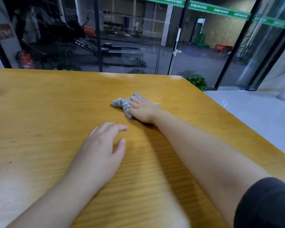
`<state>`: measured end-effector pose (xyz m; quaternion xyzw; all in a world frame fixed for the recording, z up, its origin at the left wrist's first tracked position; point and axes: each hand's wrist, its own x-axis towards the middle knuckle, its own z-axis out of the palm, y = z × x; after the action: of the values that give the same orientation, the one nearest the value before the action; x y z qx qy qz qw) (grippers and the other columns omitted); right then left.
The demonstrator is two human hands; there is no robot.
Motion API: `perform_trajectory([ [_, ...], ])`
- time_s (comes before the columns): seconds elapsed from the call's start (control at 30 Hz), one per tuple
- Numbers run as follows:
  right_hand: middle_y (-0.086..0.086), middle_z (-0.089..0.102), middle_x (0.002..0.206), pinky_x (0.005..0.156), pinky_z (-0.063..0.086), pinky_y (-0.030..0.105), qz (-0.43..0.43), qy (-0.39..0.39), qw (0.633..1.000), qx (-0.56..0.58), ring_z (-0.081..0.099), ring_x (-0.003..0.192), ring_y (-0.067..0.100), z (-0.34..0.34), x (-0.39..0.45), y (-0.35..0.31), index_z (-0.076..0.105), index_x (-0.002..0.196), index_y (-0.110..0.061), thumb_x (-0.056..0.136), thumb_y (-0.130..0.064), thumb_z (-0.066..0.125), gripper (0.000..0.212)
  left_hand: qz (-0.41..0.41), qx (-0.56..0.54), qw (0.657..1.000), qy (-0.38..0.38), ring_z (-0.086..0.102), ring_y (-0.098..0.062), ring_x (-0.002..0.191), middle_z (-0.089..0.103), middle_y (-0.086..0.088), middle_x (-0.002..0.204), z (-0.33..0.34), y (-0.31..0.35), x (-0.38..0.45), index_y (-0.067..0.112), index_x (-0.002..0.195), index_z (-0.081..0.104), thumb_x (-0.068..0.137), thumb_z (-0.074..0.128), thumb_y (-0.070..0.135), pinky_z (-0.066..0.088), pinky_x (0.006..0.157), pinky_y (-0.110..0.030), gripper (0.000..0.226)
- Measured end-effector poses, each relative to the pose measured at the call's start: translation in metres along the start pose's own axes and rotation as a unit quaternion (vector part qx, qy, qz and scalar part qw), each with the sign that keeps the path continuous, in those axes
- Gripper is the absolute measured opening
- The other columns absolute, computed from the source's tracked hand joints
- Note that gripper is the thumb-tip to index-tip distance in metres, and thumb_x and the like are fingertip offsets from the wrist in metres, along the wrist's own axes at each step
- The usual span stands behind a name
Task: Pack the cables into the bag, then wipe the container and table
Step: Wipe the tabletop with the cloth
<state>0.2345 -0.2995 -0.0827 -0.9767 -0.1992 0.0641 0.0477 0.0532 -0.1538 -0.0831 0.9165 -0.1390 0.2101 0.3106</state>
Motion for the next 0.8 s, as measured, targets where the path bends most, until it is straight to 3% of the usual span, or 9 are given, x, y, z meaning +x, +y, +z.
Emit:
perform_trajectory([
  [0.23,-0.004,0.0,0.161,0.119,0.0,0.039,-0.094,-0.021,0.995,-0.007,-0.003,0.148,0.014,0.007,-0.072,-0.05,0.01,0.152,-0.029,0.102,-0.042,0.027,0.054,-0.005,-0.011,0.998,0.054,0.053,-0.014,0.105,0.053,0.015,0.107,-0.014,-0.004,-0.002,0.024,0.109,0.061,0.081,0.047,0.026,0.031,0.089,-0.017,0.031],
  [0.4,-0.012,-0.002,0.16,0.117,-0.003,0.033,-0.117,-0.038,0.992,0.002,-0.006,0.146,0.007,0.012,-0.121,-0.043,0.012,0.15,-0.037,0.102,-0.045,0.026,0.051,-0.027,-0.015,0.998,0.06,0.052,-0.015,0.107,0.052,0.013,0.107,-0.02,-0.004,-0.006,0.021,0.11,0.062,0.085,0.057,0.01,0.031,0.088,-0.018,0.027],
  [0.57,-0.013,0.001,0.16,0.118,-0.002,0.034,0.024,-0.014,0.999,0.037,-0.004,0.146,0.006,0.006,-0.129,0.013,0.011,0.151,-0.036,0.101,-0.048,0.022,0.052,-0.035,-0.025,0.998,0.05,0.049,-0.01,0.106,0.051,0.016,0.108,-0.021,-0.003,-0.007,0.023,0.111,0.061,0.087,0.056,0.015,0.029,0.086,-0.016,0.026],
  [0.7,-0.008,0.0,0.161,0.118,0.0,0.038,0.172,0.005,0.985,0.034,-0.002,0.147,0.011,-0.001,-0.105,0.071,0.009,0.153,-0.027,0.101,-0.051,0.017,0.058,-0.03,-0.022,0.999,0.034,0.043,-0.005,0.108,0.048,0.02,0.109,-0.018,-0.004,-0.008,0.027,0.112,0.06,0.088,0.054,0.018,0.024,0.085,-0.011,0.026],
  [0.8,-0.006,0.004,0.161,0.118,0.003,0.044,0.228,0.03,0.972,0.041,0.002,0.148,0.015,-0.004,-0.078,0.089,0.009,0.153,-0.027,0.101,-0.049,0.015,0.057,-0.018,-0.012,0.999,0.027,0.043,-0.005,0.109,0.049,0.019,0.11,-0.015,-0.003,-0.003,0.026,0.113,0.06,0.088,0.054,0.019,0.023,0.086,-0.01,0.026],
])
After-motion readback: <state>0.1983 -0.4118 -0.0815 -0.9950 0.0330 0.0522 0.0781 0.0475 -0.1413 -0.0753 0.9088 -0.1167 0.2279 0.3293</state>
